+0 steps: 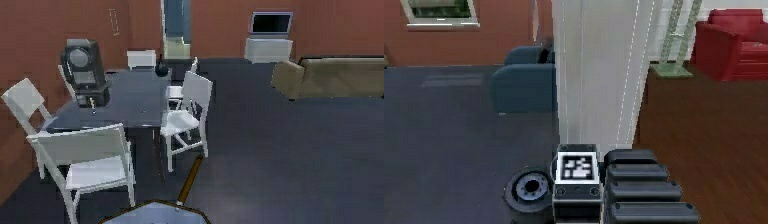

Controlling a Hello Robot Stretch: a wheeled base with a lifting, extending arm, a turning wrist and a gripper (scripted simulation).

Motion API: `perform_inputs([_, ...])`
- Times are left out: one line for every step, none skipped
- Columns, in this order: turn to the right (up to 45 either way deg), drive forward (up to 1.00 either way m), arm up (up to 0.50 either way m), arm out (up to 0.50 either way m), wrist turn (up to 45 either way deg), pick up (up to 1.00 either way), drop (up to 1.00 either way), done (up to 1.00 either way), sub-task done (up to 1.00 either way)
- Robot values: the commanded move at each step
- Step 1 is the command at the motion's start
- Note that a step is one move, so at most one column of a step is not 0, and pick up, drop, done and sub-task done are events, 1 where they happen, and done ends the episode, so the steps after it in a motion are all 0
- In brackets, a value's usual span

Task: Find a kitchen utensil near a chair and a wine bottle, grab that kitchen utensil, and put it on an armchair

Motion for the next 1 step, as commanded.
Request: perform_inputs([-6.0, 0.00, 0.00, 0.00, 0.0, 0.00, 0.00, 0.00, 0.00])
